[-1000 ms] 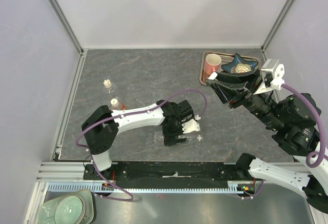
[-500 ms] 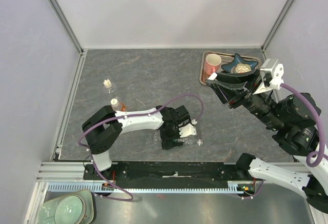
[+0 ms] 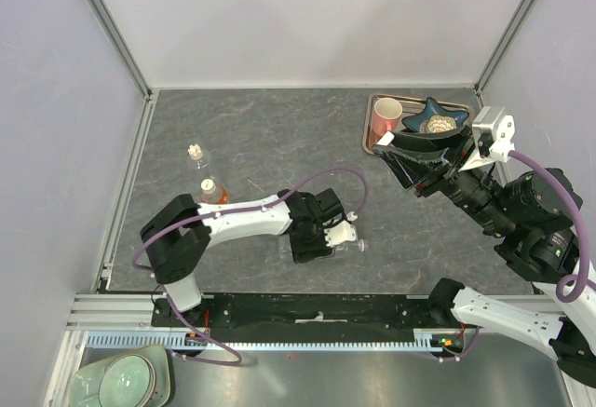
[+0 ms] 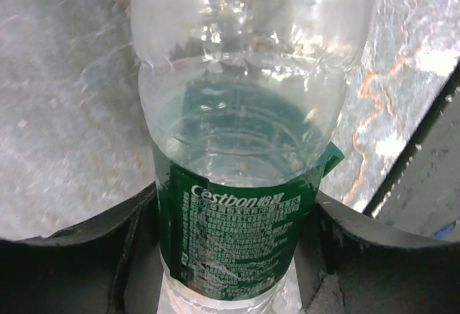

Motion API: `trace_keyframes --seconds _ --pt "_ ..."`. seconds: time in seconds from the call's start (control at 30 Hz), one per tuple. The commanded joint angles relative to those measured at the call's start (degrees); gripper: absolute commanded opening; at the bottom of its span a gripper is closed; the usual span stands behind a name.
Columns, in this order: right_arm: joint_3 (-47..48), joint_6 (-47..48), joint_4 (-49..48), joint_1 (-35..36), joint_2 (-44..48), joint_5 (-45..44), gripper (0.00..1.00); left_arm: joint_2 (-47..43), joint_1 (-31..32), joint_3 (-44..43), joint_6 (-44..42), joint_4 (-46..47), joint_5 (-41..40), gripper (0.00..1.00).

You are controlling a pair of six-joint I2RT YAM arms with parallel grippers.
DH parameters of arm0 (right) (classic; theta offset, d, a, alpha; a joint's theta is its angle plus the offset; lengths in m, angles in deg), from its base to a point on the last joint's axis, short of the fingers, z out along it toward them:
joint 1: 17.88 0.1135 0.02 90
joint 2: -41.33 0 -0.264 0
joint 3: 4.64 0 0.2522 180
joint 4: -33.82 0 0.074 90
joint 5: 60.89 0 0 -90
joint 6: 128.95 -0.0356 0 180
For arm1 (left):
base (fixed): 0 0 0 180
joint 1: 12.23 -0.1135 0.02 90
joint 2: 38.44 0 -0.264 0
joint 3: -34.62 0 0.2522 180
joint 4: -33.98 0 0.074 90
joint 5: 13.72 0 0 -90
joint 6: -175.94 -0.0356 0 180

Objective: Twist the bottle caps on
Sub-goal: Pick up the plastic bottle at the center of the board.

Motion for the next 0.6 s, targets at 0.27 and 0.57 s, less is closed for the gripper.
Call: trace_keyframes --seconds 0.27,0.57 --pt "0.6 -1.7 4.5 0.0 -0.8 5.1 0.2 -30.4 -5.3 -10.2 -1.8 -12.5 -8.3 0.58" --pt "12.4 1.5 24.1 0.0 -6.7 20.3 0.2 -45.8 -7.1 -11.5 -0.8 -17.3 -6.0 0.52"
